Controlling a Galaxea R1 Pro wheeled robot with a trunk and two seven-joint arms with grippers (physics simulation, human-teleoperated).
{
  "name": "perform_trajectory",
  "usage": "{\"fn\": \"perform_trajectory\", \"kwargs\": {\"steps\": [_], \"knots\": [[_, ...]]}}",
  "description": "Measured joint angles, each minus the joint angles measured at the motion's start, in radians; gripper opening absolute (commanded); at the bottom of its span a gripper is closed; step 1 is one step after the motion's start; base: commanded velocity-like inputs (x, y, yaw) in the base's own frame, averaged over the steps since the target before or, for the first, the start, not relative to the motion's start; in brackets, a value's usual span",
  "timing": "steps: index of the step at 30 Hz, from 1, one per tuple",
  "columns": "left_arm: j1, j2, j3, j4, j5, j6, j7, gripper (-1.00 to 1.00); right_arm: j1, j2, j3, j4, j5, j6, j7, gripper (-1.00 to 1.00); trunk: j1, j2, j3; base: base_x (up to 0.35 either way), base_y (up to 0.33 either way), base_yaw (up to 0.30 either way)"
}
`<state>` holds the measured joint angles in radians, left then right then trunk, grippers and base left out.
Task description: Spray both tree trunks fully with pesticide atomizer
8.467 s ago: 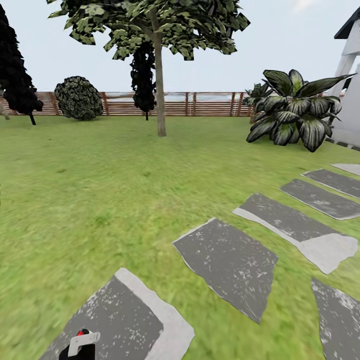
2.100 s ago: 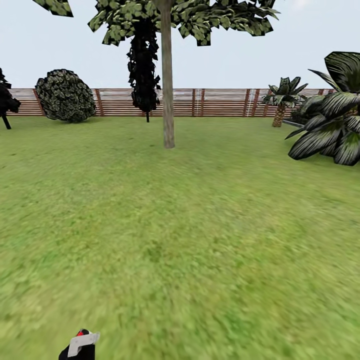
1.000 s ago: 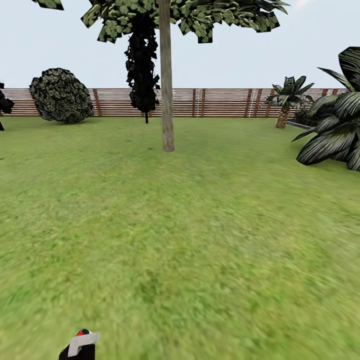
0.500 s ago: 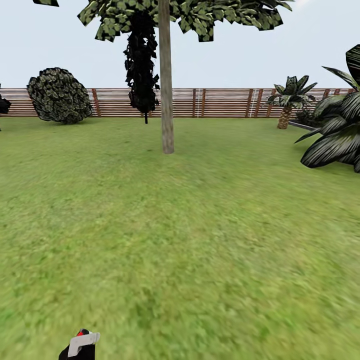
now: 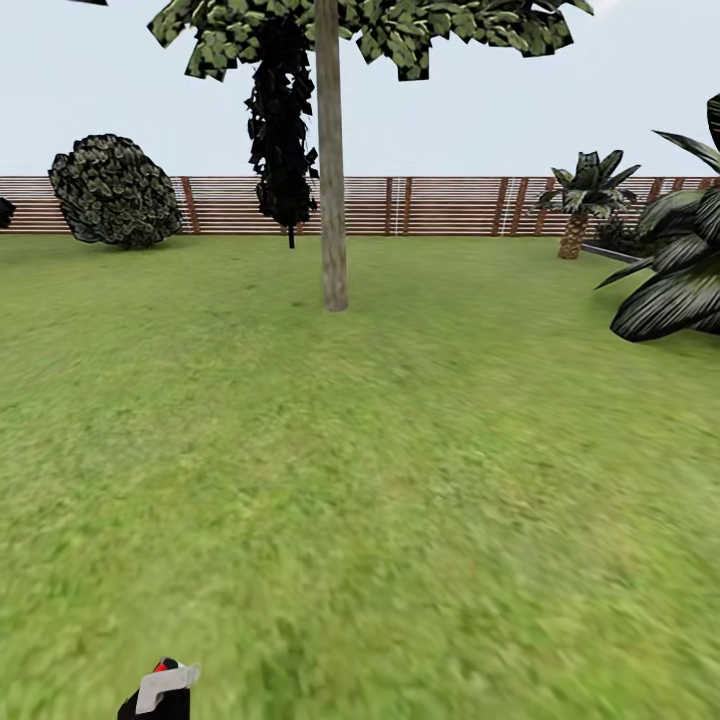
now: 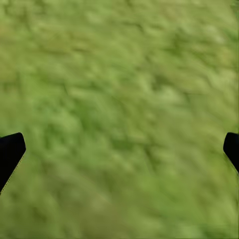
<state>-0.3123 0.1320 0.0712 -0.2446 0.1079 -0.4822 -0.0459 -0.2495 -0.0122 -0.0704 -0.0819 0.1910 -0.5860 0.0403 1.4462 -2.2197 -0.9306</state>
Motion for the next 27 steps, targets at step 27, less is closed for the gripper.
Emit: {"fn": "perform_trajectory", "kwargs": {"steps": [27], "knots": [[0.000,0.000,0.000,-0.002,0.000,-0.002,0.000,-1.00,0.000,0.000,0.000,0.000,0.000,0.000,0.000,1.00,0.000,0.000,0.000,0.339,0.000,0.000]]}}
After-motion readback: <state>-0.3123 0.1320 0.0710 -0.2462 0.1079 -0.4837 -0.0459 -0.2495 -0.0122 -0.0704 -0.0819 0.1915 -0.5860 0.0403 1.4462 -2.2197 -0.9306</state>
